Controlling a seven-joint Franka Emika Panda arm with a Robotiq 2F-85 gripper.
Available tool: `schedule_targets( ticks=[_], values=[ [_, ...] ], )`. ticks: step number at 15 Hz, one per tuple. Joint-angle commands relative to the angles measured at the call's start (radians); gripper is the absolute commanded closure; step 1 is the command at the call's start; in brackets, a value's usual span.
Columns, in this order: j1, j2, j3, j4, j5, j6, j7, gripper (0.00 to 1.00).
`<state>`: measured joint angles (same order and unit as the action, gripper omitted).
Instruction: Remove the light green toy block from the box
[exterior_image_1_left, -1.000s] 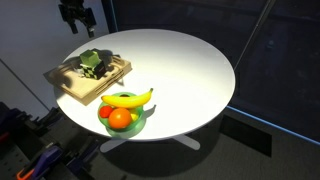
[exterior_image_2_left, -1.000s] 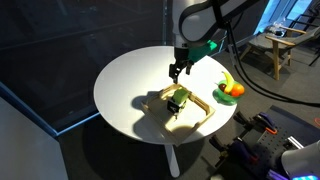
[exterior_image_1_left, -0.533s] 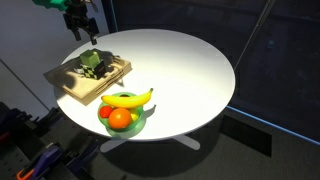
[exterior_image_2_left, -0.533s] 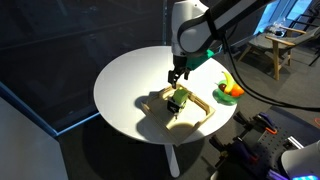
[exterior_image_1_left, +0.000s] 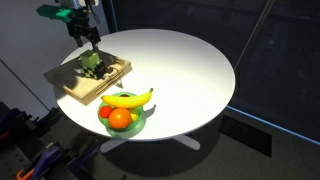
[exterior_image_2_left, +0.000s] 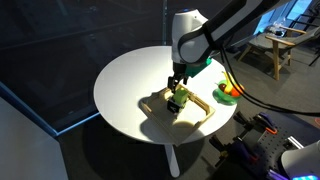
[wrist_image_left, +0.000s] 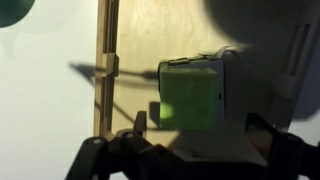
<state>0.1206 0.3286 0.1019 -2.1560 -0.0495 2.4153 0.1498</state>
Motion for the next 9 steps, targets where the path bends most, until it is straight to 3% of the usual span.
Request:
schedule_targets(
  ticks=[1, 9],
  values=[
    [0.009, 0.000, -0.008, -0.019, 0.007, 0.027, -0.001, 0.00],
    [0.011, 0.014, -0.010, -0.037, 0.003, 0.049, -0.004, 0.00]
  ],
)
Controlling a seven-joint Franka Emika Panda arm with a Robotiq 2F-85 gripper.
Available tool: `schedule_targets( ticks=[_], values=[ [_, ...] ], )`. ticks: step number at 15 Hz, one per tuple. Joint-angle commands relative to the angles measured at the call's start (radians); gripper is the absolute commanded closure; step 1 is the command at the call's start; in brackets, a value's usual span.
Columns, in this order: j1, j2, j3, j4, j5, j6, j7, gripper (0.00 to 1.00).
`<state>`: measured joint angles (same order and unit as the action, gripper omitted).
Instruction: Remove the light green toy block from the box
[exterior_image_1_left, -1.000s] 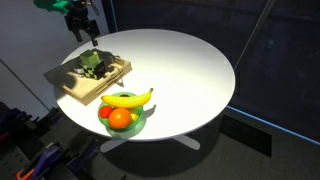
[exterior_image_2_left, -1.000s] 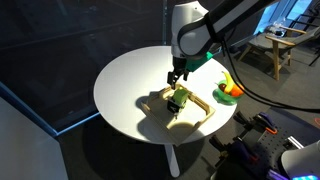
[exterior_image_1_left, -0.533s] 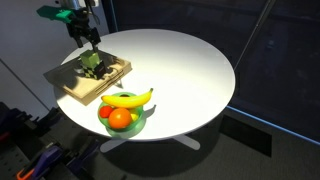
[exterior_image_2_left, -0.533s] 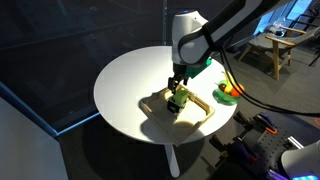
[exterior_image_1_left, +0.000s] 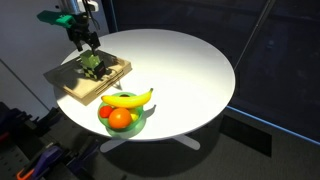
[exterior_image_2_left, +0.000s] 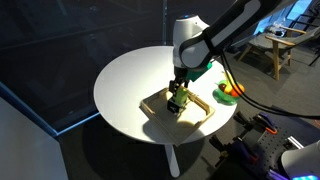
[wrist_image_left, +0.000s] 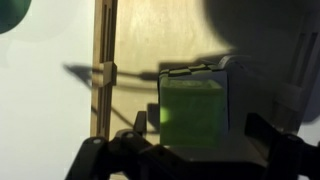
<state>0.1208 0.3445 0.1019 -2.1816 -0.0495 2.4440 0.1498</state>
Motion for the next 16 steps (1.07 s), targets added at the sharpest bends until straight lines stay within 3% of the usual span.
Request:
schedule_targets(
  ticks=[1, 2, 3, 5, 9, 16],
  values=[
    [0.011, 0.000, -0.011, -0.012, 0.002, 0.021, -0.004, 0.00],
    [0.012, 0.003, -0.012, -0.011, 0.000, 0.020, -0.003, 0.00],
    [0.013, 0.006, -0.013, -0.011, -0.005, 0.018, -0.002, 0.25],
    [0.013, 0.008, -0.013, -0.007, -0.002, 0.011, -0.001, 0.34],
    [0.012, -0.006, -0.015, -0.005, -0.003, -0.009, -0.004, 0.68],
    [0.014, -0.056, -0.024, -0.008, -0.016, -0.041, 0.009, 0.73]
  ],
)
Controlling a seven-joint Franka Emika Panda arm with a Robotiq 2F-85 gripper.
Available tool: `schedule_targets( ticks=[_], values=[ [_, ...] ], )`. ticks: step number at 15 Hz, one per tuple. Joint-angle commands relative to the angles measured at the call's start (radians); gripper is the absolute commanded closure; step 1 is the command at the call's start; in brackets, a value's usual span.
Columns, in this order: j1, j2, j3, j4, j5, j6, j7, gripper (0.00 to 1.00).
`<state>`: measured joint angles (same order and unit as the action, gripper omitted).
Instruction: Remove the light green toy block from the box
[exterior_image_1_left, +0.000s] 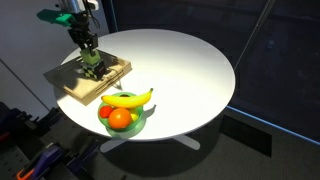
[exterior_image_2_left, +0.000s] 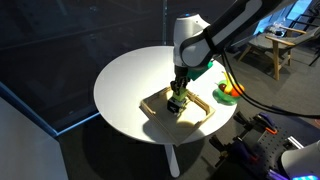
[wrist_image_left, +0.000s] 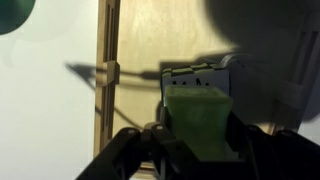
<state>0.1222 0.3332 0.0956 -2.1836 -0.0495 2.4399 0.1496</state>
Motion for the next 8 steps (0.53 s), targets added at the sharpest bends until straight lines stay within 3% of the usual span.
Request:
schedule_targets(
  ticks=[1, 8],
  values=[
    [0.011, -0.052, -0.021, -0.006, -0.018, -0.044, 0.012, 0.73],
    [-0.013, -0.082, -0.072, -0.001, -0.020, -0.131, 0.035, 0.73]
  ],
)
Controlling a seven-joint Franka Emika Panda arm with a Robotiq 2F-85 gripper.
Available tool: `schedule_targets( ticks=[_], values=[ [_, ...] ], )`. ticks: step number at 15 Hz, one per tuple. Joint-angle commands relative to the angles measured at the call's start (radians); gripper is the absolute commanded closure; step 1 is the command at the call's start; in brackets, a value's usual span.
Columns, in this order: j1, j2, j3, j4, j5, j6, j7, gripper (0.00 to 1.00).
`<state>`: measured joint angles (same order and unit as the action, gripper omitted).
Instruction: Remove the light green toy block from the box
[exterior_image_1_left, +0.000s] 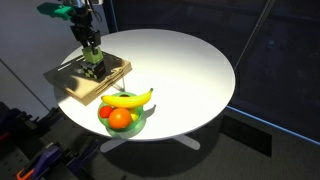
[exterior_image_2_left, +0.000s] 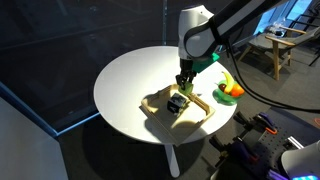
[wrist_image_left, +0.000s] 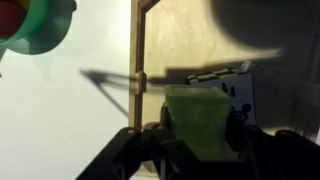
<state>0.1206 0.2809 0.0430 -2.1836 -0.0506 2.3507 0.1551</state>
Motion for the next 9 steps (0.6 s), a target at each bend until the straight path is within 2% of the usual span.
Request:
schedule_targets(
  ticks=[1, 9],
  values=[
    [-0.017, -0.031, -0.027, -0.002, -0.017, -0.046, 0.028, 0.73],
    [-0.076, -0.013, -0.086, -0.003, -0.003, -0.021, 0.028, 0.73]
  ],
)
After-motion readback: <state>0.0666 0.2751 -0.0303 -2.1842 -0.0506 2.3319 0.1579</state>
